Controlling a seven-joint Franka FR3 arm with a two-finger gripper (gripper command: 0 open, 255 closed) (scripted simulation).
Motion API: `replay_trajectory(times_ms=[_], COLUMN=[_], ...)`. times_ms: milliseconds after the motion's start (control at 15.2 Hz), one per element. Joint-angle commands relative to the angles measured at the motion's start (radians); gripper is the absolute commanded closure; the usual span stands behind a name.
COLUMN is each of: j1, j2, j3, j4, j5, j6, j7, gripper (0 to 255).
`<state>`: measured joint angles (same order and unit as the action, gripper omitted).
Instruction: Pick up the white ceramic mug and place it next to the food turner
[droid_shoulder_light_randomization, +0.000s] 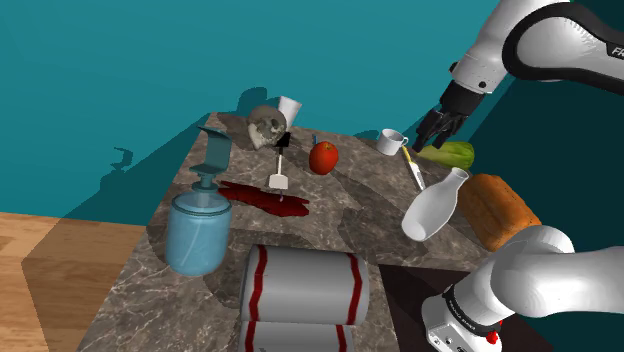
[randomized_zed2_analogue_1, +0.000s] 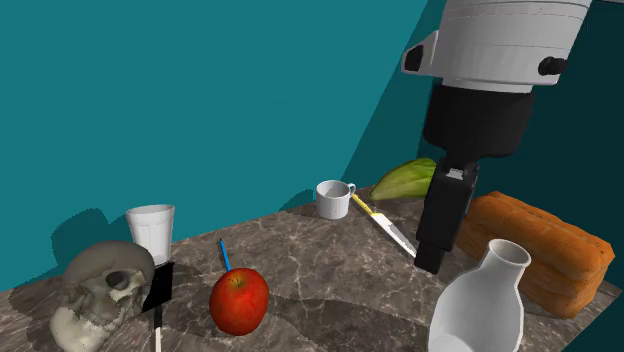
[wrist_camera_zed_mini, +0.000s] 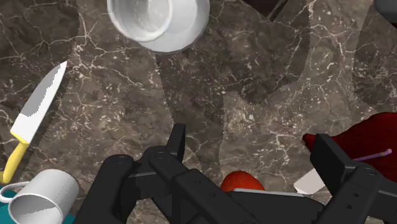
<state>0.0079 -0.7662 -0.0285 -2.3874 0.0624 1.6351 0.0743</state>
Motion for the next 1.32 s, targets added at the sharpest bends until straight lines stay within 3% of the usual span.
replay_trajectory(times_ms=[0,594,1254], j1=[0.000,-0.044,-0.081], j2=[0.000,0.270,0.618], j3=[0.000,-0.104,-0.202], j4=[0.000,0.066,0.254], j5=[0.000,-0.085,-0.113], j6=[0.000,0.172,0.308], j7=[0.000,-0.135,-0.275], gripper=[0,0,0])
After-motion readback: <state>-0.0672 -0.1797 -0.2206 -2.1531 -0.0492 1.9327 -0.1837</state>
